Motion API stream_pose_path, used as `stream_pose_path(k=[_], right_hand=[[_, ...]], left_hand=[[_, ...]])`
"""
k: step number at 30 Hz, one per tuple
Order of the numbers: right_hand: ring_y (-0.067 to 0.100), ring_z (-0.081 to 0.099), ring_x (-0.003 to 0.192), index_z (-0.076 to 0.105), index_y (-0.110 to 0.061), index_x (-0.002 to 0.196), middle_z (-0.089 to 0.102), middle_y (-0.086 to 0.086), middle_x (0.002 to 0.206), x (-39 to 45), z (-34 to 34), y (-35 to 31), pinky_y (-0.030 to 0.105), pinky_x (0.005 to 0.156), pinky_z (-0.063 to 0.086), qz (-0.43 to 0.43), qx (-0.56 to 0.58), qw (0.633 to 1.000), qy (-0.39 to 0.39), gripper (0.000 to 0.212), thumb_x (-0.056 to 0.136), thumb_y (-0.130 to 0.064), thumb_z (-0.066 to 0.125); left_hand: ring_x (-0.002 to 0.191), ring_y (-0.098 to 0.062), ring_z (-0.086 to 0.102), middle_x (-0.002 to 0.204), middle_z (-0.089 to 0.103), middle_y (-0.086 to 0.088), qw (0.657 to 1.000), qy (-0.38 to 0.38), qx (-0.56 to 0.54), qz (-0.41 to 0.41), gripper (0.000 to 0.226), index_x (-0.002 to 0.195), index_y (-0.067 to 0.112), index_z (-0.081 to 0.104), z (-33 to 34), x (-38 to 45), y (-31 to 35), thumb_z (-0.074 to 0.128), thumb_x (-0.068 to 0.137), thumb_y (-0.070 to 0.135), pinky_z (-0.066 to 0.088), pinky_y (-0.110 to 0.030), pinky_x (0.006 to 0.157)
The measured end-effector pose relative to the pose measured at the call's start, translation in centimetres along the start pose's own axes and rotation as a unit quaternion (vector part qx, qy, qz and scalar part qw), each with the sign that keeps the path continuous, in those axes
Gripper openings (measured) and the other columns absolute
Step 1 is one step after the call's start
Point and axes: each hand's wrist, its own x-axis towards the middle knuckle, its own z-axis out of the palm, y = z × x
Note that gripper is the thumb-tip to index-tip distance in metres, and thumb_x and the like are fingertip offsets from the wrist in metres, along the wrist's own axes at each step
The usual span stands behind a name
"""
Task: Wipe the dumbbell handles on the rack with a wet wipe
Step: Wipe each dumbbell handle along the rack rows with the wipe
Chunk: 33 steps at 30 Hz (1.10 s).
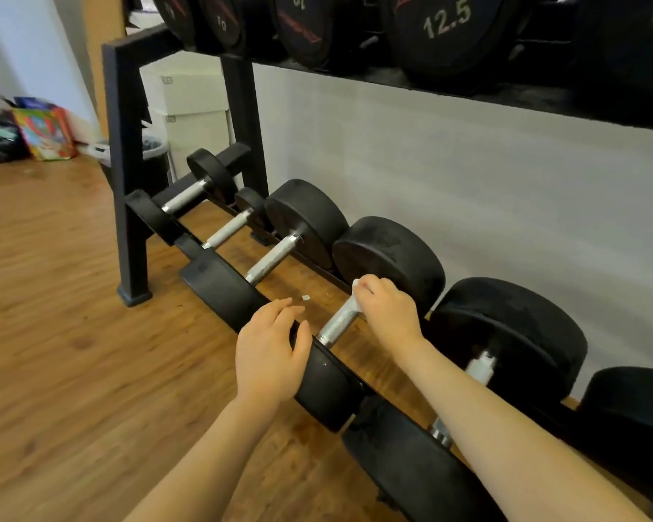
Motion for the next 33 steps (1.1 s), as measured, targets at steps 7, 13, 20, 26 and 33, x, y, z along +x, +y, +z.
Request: stream_pose_path(k=[7, 13, 20, 26, 33], right_hand=[[0.019, 0.065, 0.104, 0.051, -0.008, 0.138, 0.058, 0.007, 0.133, -1.6, 3.5, 1.0, 0.031, 0.085, 0.057, 0.029, 0.112, 0.993, 0.015, 0.055, 0.086, -0.014, 0.069], [0.025, 0.067, 0.101, 0.058, -0.004, 0.128, 0.061, 0.012, 0.127, -1.6, 3.4, 0.5, 0.033, 0.08, 0.058, 0.001, 0.12, 0.993, 0.007, 0.056, 0.076, -0.008, 0.079], [0.024, 0.065, 0.105, 0.056, -0.006, 0.13, 0.054, 0.01, 0.135, -0.9, 2.9, 0.9, 0.033, 0.08, 0.058, 0.037, 0.11, 0.993, 0.001, 0.048, 0.084, -0.008, 0.072], [0.021, 0.068, 0.096, 0.058, -0.011, 0.13, 0.053, 0.007, 0.137, -0.8, 3.0, 1.1, 0.031, 0.068, 0.058, 0.033, 0.1, 0.994, -0.004, 0.037, 0.095, -0.023, 0.061], [0.022, 0.067, 0.101, 0.056, -0.012, 0.133, 0.051, 0.007, 0.14, -1.2, 3.7, 0.4, 0.032, 0.071, 0.06, 0.037, 0.105, 0.994, -0.002, 0.047, 0.088, -0.015, 0.07]], left_hand=[[0.124, -0.015, 0.055, 0.128, 0.064, 0.003, 0.999, 0.014, -0.037, -0.013, 0.051, 0.117, 0.02, 0.071, 0.2, -0.2, -0.3, 0.033, 0.091, 0.042, 0.035, -0.029, 0.1], [0.124, -0.015, 0.056, 0.129, 0.064, 0.002, 0.998, 0.016, -0.053, -0.014, 0.05, 0.118, 0.019, 0.071, 0.3, -0.4, -0.2, 0.033, 0.092, 0.039, 0.037, -0.031, 0.104], [0.125, -0.016, 0.055, 0.13, 0.064, 0.003, 0.998, 0.017, -0.054, -0.015, 0.05, 0.119, 0.02, 0.07, 0.3, -0.5, -0.2, 0.033, 0.092, 0.04, 0.037, -0.032, 0.104], [0.125, -0.015, 0.054, 0.13, 0.064, 0.003, 0.999, 0.018, -0.05, -0.013, 0.05, 0.119, 0.02, 0.07, 0.2, -0.5, -0.2, 0.032, 0.093, 0.039, 0.035, -0.029, 0.102], [0.127, -0.015, 0.053, 0.131, 0.063, 0.003, 0.999, 0.01, -0.042, -0.012, 0.051, 0.121, 0.021, 0.069, 0.2, -0.6, -0.3, 0.031, 0.093, 0.04, 0.033, -0.028, 0.104]])
